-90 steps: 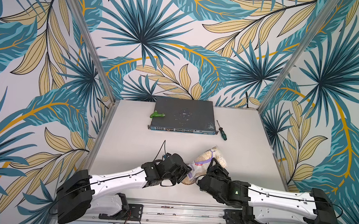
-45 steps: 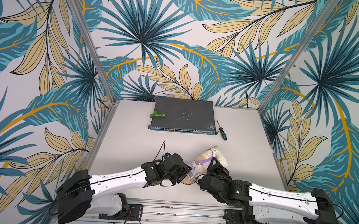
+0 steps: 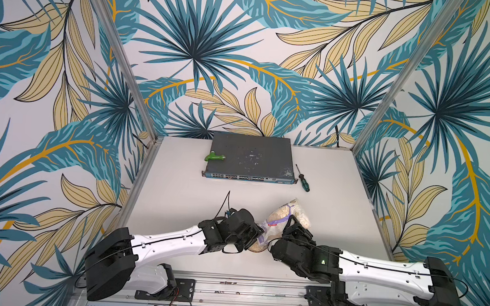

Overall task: Pour the oats into the breakfast bowl
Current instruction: Pour the oats into the bowl.

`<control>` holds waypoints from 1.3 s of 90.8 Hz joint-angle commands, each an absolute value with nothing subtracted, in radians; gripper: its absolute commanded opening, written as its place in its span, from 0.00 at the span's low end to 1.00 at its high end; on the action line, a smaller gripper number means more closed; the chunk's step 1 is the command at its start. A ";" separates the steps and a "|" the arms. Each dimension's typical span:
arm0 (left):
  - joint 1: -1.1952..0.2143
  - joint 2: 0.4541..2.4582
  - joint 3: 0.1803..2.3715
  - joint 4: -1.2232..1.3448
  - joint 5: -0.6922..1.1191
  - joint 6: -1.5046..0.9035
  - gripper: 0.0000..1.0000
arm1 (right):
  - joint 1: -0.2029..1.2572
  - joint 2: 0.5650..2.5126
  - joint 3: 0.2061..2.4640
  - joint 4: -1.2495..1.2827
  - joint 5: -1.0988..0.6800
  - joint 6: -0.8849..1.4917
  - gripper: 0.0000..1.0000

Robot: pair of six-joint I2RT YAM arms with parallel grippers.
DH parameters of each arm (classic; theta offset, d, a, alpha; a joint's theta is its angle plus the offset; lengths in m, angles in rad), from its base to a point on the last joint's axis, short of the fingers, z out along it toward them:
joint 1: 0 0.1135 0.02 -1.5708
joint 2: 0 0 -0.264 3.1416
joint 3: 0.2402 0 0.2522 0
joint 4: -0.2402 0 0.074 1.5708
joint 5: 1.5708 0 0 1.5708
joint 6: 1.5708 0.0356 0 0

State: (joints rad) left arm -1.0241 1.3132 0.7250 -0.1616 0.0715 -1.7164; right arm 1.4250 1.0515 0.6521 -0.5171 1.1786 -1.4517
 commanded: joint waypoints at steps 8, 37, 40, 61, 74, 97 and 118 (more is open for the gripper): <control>-1.025 1.330 0.754 -0.148 0.086 -1.696 0.47 | 1.429 1.043 0.681 -0.418 1.295 -1.433 0.00; -1.024 1.239 0.756 -0.218 0.029 -1.687 0.48 | 1.429 1.022 0.684 -0.437 1.297 -1.428 0.00; -1.023 1.230 0.756 -0.226 0.020 -1.686 0.48 | 1.429 1.020 0.683 -0.438 1.295 -1.428 0.00; -1.023 1.230 0.750 -0.235 -0.003 -1.692 0.48 | 1.431 1.010 0.683 -0.448 1.296 -1.424 0.00; -1.023 1.288 0.759 -0.189 0.039 -1.688 0.48 | 1.432 1.030 0.680 -0.424 1.297 -1.437 0.00; -1.023 1.328 0.767 -0.160 0.071 -1.685 0.48 | 1.434 0.998 0.705 -0.457 1.299 -1.421 0.00; -1.023 1.312 0.769 -0.178 0.055 -1.683 0.48 | 1.434 1.022 0.679 -0.443 1.292 -1.431 0.00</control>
